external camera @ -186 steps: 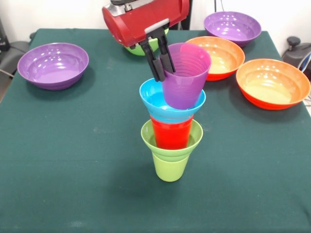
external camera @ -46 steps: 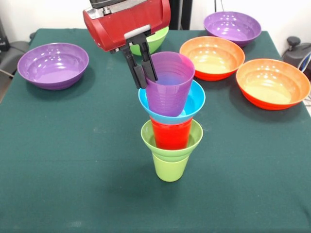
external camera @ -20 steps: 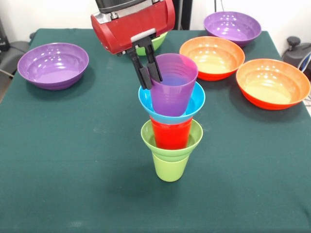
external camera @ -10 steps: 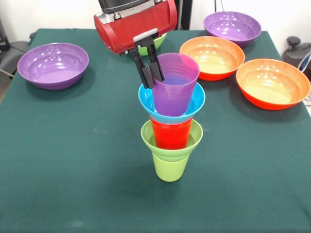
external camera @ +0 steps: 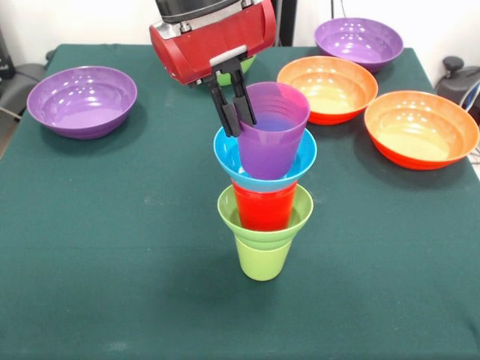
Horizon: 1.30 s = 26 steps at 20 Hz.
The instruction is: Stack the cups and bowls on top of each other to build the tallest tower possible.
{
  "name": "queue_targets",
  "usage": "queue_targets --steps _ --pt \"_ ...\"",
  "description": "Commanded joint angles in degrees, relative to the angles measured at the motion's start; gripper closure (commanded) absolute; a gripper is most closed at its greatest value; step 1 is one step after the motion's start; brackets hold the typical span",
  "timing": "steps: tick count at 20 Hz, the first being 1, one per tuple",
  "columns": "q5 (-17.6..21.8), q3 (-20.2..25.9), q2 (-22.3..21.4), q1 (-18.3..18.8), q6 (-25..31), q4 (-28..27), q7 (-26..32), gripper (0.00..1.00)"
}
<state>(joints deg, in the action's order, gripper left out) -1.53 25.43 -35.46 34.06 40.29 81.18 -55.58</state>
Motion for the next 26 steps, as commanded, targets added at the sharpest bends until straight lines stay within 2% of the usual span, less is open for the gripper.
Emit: queue_targets --steps 1,26 --pt "0.13 1.52 1.57 -0.89 -3.52 4.04 -8.34 1.00" --pt "0.26 1.64 2.01 -1.14 -4.67 4.06 -8.45 1.00"
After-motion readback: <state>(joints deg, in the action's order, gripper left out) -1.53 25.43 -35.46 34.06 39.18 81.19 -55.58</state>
